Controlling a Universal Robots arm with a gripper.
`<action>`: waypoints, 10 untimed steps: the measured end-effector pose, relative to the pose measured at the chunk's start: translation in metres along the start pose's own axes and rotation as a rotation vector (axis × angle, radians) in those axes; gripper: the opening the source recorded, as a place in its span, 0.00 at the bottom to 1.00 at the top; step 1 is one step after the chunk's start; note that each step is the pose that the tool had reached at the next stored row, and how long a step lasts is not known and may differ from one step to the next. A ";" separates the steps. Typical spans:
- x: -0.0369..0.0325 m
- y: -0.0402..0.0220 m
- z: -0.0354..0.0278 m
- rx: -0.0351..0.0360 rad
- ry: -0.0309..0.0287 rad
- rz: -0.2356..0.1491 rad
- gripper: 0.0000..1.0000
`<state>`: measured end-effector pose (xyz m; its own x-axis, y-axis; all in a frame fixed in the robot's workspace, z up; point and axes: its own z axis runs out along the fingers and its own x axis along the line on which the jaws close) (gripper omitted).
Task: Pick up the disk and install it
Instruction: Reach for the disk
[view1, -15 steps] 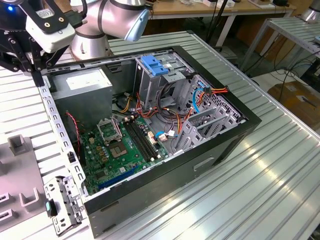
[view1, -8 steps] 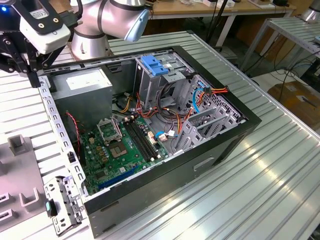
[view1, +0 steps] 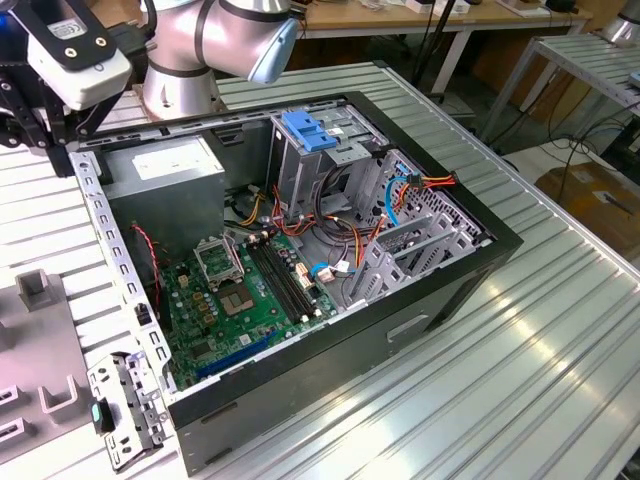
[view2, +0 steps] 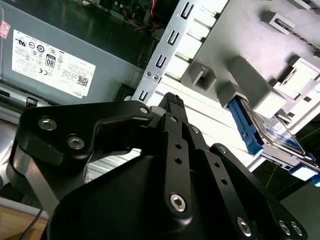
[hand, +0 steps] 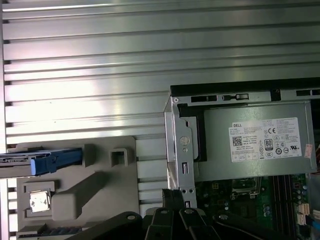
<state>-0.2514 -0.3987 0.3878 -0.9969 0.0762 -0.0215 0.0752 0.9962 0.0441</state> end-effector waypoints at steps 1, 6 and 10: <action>0.0007 -0.0001 0.0000 0.0000 0.0000 0.000 0.11; 0.0045 -0.0004 0.0002 0.0000 0.0000 0.000 0.11; 0.0080 -0.0006 0.0003 0.0000 0.0000 0.000 0.11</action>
<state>-0.2594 -0.3987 0.3874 -0.9969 0.0762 -0.0215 0.0752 0.9962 0.0441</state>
